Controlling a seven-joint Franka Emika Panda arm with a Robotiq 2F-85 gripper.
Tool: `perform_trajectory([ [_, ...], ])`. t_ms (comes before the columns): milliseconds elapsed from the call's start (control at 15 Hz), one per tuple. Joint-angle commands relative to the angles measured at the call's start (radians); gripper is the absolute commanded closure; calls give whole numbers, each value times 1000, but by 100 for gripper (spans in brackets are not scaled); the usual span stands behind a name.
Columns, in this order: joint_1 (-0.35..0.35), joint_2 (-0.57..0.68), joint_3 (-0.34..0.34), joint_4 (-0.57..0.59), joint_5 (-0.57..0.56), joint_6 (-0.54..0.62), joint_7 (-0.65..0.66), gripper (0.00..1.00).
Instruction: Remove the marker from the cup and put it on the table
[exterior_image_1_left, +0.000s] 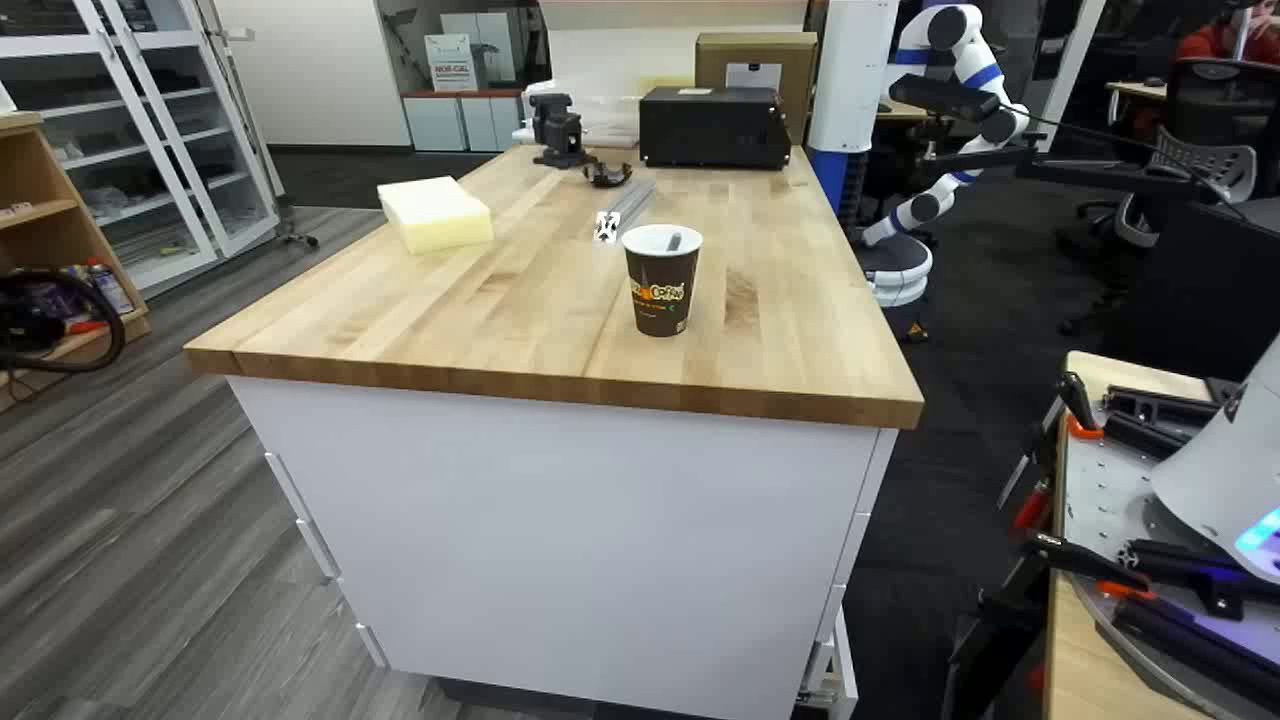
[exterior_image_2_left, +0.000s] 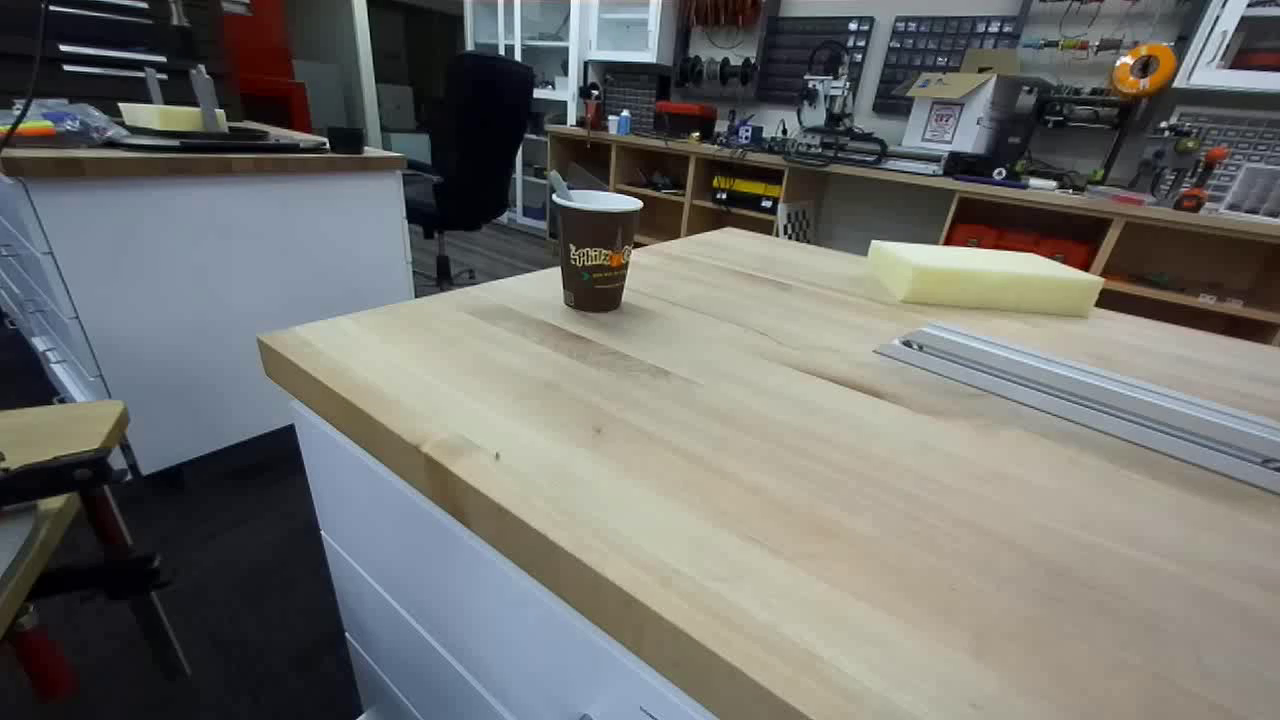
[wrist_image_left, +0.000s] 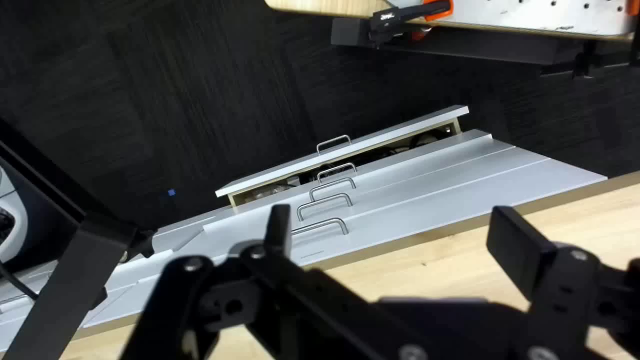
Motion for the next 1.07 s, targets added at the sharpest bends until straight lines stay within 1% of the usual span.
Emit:
perform_trajectory([
  [0,14,-1,-10,2,-6,-4,7,0],
  [467,14,-1,-10,2,-6,-4,7,0],
  [733,44,51,5,5,28,78,41,0],
  [1000,93,132,36,17,78,222,59,0],
])
